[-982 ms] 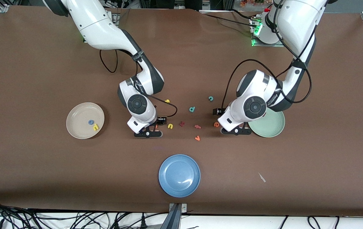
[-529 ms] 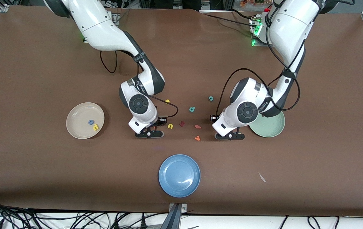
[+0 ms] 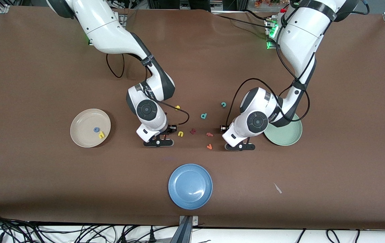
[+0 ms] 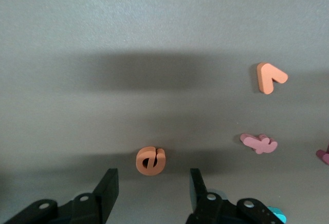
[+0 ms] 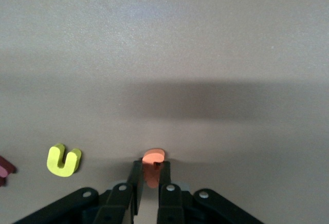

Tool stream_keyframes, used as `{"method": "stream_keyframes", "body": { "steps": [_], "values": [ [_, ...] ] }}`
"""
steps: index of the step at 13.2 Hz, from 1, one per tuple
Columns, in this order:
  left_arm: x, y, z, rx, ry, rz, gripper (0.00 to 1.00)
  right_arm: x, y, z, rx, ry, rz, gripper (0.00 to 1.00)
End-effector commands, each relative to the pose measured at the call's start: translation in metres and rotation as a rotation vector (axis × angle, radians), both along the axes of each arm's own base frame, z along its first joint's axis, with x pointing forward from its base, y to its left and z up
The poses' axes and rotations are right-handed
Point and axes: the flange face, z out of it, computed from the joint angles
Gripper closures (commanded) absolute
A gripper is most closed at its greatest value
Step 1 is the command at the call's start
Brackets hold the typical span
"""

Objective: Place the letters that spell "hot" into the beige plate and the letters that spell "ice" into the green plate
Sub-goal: 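Carry the orange letter to the beige plate while the left gripper carries e to green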

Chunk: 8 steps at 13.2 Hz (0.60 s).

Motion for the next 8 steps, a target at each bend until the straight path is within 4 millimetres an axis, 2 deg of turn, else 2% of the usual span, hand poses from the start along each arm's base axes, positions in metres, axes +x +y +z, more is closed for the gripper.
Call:
{"method": "stream_keyframes", "body": {
  "steps": [1, 3, 4, 6, 7, 8],
  "values": [
    [-0.003, -0.005, -0.008, 0.005, -0.011, -0.008, 0.45, 0.008, 0.005, 0.006, 0.002, -0.018, 0.019, 1.00],
    [-0.011, -0.013, -0.022, 0.052, -0.017, -0.062, 0.46, 0.015, -0.008, 0.021, -0.021, 0.005, 0.025, 1.00],
    [-0.011, -0.013, -0.024, 0.059, -0.020, -0.071, 0.48, 0.024, -0.024, 0.032, -0.044, 0.000, 0.065, 1.00],
    [-0.007, -0.007, -0.023, 0.059, -0.024, -0.071, 0.48, 0.035, -0.071, 0.050, -0.099, 0.028, 0.177, 1.00],
    [-0.007, -0.006, -0.023, 0.060, -0.023, -0.070, 0.52, 0.038, -0.096, 0.059, -0.116, 0.036, 0.227, 1.00],
    [-0.007, -0.006, -0.023, 0.060, -0.025, -0.070, 0.62, 0.039, -0.116, 0.065, -0.123, 0.043, 0.277, 1.00]
  ]
}}
